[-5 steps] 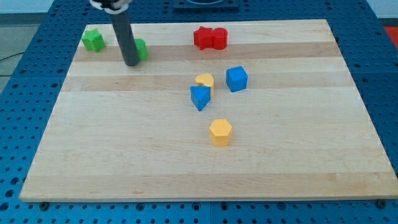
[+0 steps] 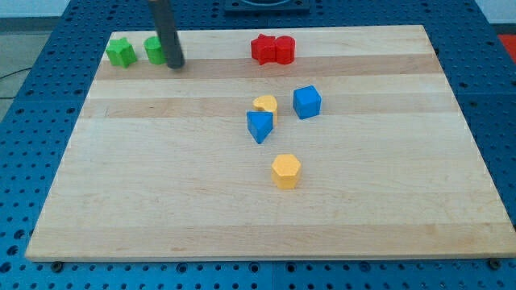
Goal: Move cube right to the heart
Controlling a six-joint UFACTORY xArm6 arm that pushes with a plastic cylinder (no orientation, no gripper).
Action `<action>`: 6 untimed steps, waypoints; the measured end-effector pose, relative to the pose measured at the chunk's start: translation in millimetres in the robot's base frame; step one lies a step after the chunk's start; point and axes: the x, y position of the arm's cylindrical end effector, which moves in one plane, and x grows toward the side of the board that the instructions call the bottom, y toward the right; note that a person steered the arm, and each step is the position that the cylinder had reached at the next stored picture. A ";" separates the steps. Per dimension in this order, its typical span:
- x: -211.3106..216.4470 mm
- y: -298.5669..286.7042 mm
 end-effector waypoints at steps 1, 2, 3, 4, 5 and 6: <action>1.8 2.4; 41.9 100.8; 71.1 154.7; 77.9 214.9; 94.9 259.8; 105.9 302.0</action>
